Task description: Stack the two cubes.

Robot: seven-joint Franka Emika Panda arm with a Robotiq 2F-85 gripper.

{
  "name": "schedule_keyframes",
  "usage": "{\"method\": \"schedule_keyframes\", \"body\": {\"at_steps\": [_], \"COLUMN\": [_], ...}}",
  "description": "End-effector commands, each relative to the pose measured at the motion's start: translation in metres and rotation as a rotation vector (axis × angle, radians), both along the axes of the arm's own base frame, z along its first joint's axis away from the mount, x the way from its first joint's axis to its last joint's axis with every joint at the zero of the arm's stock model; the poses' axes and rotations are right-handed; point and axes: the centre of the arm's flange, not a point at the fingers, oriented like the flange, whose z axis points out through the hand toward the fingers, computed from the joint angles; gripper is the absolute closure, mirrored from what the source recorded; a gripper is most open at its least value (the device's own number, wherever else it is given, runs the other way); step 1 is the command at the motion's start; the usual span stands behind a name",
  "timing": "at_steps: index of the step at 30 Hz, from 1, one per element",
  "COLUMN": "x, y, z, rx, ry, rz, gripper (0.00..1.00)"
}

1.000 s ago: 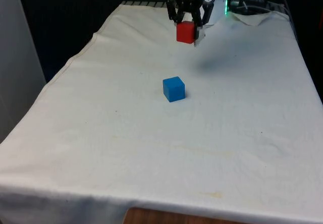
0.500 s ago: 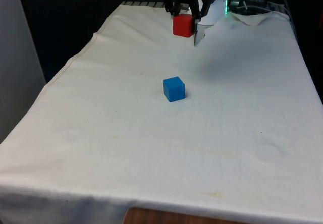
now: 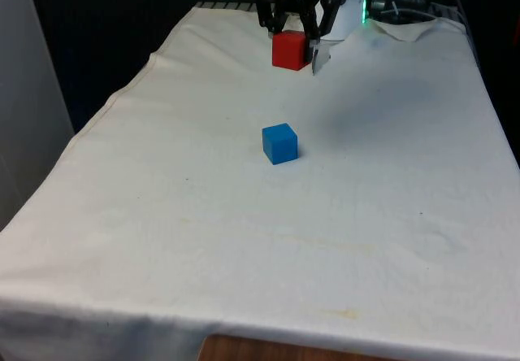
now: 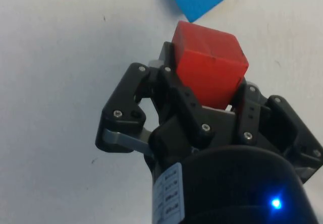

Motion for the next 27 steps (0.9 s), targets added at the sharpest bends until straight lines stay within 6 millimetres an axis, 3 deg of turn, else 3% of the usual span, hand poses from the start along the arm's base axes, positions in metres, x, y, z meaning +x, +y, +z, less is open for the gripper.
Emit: {"method": "schedule_keyframes", "body": {"at_steps": [1,12,27], "x": [0.004,0.029,0.034], "y": [0.0,-0.009,-0.011], "z": [-0.002,-0.021,-0.05], "rx": [0.013,0.026,0.033], "ry": [0.007,0.028,0.063], "rz": [0.004,0.022,0.045], "gripper": [0.99,0.99,0.99]}}
